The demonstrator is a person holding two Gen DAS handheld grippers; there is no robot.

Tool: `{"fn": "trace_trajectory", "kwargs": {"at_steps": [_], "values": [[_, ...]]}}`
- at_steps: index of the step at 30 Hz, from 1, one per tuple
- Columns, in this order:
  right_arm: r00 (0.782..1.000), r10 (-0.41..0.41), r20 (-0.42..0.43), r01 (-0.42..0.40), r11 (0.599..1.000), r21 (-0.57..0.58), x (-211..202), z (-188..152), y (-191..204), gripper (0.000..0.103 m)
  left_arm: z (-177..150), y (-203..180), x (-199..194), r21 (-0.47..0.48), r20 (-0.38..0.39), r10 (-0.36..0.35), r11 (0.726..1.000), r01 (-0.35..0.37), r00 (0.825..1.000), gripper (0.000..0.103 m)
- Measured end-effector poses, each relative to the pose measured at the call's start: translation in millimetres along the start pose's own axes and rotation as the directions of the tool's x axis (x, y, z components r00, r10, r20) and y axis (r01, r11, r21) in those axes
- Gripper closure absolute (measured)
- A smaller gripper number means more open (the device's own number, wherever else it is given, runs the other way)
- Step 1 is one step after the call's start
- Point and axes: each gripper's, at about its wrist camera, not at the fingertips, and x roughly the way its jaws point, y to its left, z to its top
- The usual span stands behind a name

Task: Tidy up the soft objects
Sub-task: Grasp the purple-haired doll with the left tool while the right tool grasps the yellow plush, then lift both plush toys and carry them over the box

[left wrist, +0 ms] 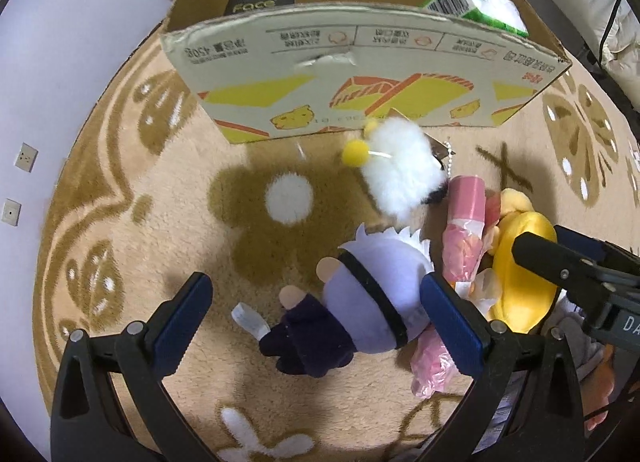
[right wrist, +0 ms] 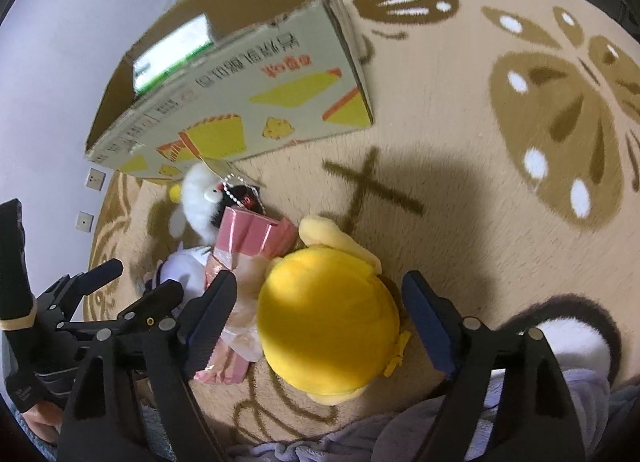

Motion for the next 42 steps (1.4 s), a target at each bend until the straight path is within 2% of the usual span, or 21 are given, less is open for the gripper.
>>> {"fn": "trace_trajectory", "kwargs": {"at_steps": [15,21,22,23,26,27,29,33,42], "values": [[0.997,-0.009,-0.081,0.011,0.999,0.032,30,-1,1,0.017,2,-17,32,0.016,-0.064,-0.055,0.998,0.056,0.996,0.000],[0.996,-0.025,-0.091,0.028,0.999,0.032,33,-1,-2,0.025,2,-22,46,0.020,-0.094,-0.099,0.995,0.102,0.991,0.001],[0.996,-0.029,-0.088,0.031,0.999,0.027,33,-2,0,0.027,-5,-26,50,0.027,-0.095,-0.103,0.994,0.106,0.990,0.006],[0.996,-0.031,-0.084,0.033,0.999,0.023,33,-2,3,0.029,-6,-27,50,0.029,-0.098,-0.124,0.991,0.127,0.987,0.019],[0.998,-0.021,-0.063,0.022,1.000,0.020,31,-1,8,0.031,-7,-33,46,0.040,-0.083,-0.198,0.979,0.202,0.977,0.048],[0.999,-0.014,-0.051,0.015,1.000,0.019,28,0,8,0.031,-7,-35,44,0.043,-0.078,-0.207,0.977,0.211,0.975,0.051],[1.000,-0.007,-0.019,0.007,1.000,0.007,22,1,12,0.031,-7,-38,41,0.052,-0.064,-0.188,0.980,0.191,0.980,0.054],[1.000,-0.004,0.029,0.005,1.000,-0.023,13,1,21,0.032,-6,-41,33,0.062,-0.011,-0.098,0.993,0.098,0.995,0.055],[0.998,-0.001,0.057,0.003,0.999,-0.038,-4,2,14,0.032,3,-35,3,0.010,0.105,-0.013,1.000,0.012,0.994,0.055]]}}
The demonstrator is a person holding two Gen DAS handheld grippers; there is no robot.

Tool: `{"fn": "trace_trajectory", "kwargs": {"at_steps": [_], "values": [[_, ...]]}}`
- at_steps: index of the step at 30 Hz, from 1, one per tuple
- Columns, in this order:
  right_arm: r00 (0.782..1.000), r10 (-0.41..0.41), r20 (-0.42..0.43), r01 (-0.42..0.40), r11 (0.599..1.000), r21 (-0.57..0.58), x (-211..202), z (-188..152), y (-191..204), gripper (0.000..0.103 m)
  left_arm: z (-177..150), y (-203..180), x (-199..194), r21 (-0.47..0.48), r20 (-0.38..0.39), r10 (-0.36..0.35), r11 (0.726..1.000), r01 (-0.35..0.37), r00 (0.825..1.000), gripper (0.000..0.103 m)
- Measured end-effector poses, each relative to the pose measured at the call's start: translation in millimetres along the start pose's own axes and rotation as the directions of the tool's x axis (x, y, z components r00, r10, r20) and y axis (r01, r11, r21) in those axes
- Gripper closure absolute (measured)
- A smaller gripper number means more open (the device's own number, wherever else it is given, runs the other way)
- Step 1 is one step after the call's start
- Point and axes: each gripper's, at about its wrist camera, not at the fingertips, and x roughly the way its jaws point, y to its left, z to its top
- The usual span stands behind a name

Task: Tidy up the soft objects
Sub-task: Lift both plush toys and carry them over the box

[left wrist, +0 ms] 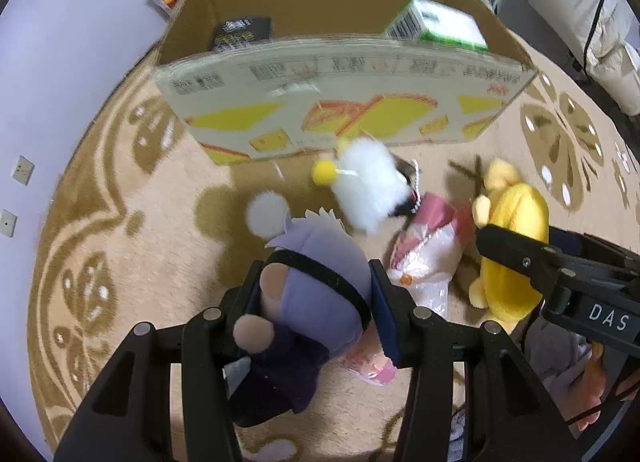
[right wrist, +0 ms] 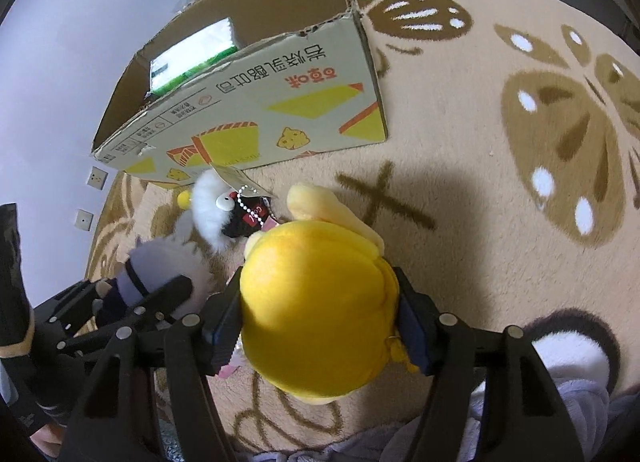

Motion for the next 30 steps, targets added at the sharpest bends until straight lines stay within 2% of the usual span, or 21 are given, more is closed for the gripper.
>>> {"fn": "trace_trajectory", "kwargs": {"at_steps": [10,18,22,30], "values": [[0.999,0.015,0.051,-0.014,1.000,-0.015,-21,-4,-9,0.032,-1,29,-35,-0.058,0.109,0.056,0.997,-0.050,0.993,0.055],[0.995,0.005,0.095,0.000,0.998,-0.056,-31,-3,6,0.032,-3,33,-56,-0.059,0.183,0.094,0.995,-0.085,0.979,0.054],[0.991,0.015,0.136,-0.004,0.997,-0.083,-47,-4,14,0.032,-2,33,-69,-0.063,0.234,0.114,0.993,-0.102,0.965,0.054],[0.975,0.036,0.218,-0.011,0.993,-0.115,-74,6,24,0.032,2,32,-94,-0.058,0.333,0.173,0.985,-0.162,0.927,0.054]]}}
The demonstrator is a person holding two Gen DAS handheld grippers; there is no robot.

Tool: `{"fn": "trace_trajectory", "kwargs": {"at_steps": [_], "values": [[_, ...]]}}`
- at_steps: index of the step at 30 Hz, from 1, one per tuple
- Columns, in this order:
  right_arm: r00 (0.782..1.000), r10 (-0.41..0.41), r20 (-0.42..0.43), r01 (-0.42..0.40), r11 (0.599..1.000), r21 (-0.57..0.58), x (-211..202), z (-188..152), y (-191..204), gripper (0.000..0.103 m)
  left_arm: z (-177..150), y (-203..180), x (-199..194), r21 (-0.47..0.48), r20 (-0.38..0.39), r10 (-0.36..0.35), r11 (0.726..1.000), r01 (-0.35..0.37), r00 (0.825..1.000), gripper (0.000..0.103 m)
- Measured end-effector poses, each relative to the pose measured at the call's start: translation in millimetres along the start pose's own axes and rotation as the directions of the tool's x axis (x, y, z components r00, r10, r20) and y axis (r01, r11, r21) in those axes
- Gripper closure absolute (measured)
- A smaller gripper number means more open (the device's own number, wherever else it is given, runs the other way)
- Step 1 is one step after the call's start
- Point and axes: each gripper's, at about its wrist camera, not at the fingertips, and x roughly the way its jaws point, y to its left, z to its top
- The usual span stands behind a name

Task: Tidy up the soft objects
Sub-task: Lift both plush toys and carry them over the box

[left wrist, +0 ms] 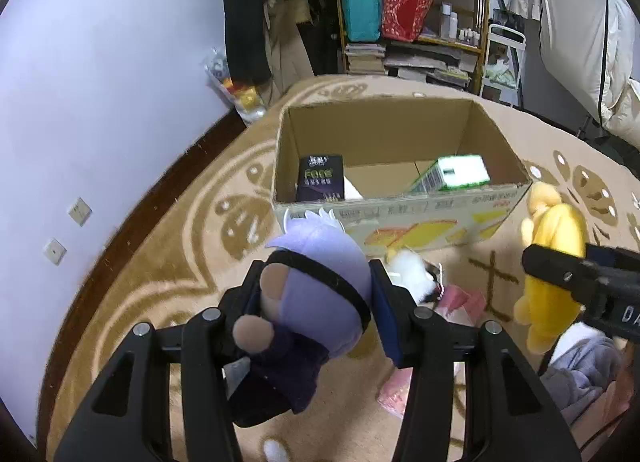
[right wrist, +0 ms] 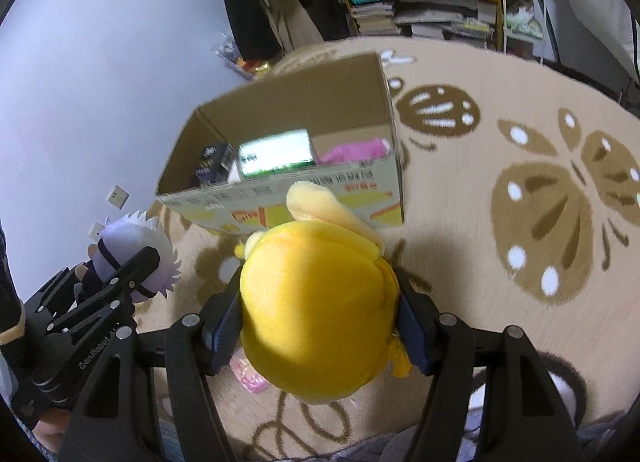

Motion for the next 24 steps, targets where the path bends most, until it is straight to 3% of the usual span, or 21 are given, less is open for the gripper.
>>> {"fn": "trace_trajectory", "kwargs": {"at_steps": [12,24], "values": [[0.996,0.012,0.089,-0.008,0.999,-0.045,-16,33,9,0.032,32,-1,-13,0.039,0.135,0.016,0.999,-0.022,0.991,0.054],[0.995,0.017,0.103,-0.010,0.997,-0.071,-2,72,12,0.032,63,-4,6,0.059,0.154,0.025,0.998,-0.034,0.988,0.054]]}}
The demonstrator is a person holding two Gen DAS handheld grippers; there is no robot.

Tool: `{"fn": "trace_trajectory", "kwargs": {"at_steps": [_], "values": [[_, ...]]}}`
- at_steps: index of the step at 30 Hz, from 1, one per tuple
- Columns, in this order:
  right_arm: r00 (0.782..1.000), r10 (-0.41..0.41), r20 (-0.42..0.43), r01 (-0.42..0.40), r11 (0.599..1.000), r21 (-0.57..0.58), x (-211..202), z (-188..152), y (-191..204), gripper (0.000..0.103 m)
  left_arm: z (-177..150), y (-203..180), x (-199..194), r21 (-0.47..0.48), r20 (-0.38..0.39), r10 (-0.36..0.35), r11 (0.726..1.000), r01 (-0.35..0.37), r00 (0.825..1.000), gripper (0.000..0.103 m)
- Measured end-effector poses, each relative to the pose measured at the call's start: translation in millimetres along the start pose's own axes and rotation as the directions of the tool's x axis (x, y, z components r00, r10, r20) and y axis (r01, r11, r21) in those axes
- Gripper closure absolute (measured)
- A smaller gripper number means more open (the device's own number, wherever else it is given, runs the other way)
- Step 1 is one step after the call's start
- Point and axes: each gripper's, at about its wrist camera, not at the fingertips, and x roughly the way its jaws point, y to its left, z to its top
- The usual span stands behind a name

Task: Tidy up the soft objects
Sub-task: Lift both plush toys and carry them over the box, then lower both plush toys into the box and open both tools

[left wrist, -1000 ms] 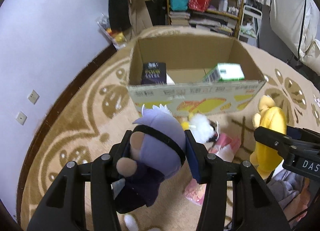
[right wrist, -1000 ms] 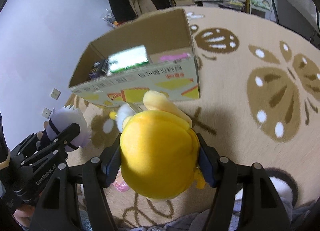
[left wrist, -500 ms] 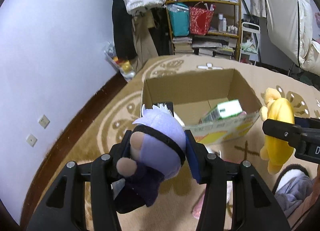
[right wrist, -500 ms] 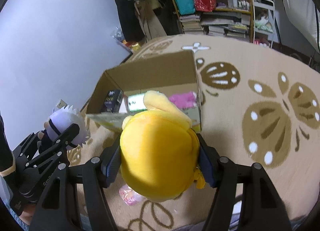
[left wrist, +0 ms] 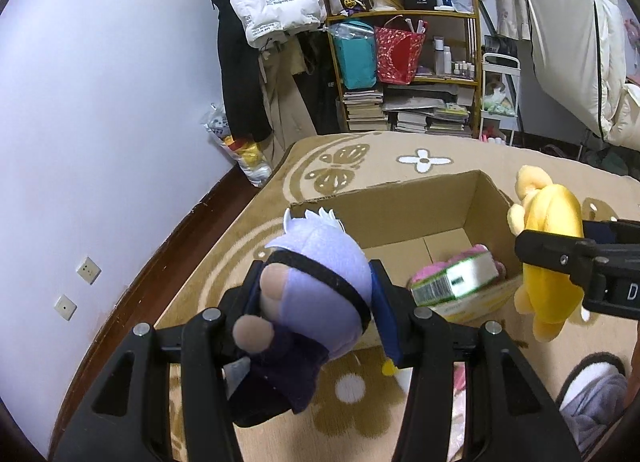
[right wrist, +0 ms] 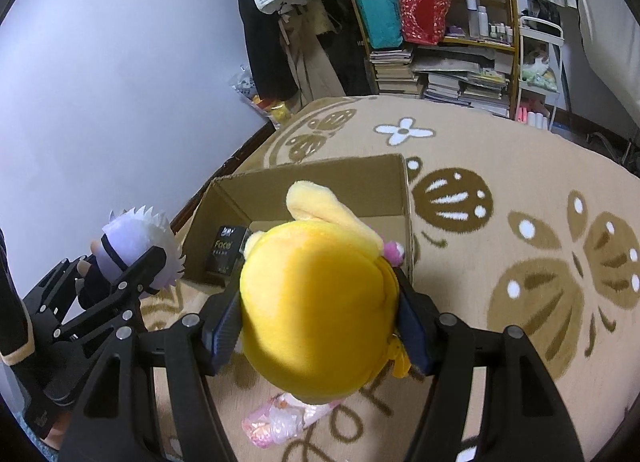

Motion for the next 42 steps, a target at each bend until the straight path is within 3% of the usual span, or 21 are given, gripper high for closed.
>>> {"fn": "trace_trajectory", "kwargs": {"at_steps": [12,22,42], "values": [[0.999,-0.039,0.015,0.040,0.997,-0.068,16,34,-2,0.031,26,8,28,-0.008,0.035,0.018,1.000,-0.018,0.999,0.054],[0.997,-0.064,0.044,0.070,0.986,-0.153,29,58,4,0.031,28,14,44,-0.052,0.080,0.000,0.999,0.004,0.997,0.054],[0.996,-0.031,0.089,0.048,0.981,-0.186,55,57,1,0.030,24,7,71,-0.048,0.085,-0.052,0.997,0.056,0.995,0.053]]}}
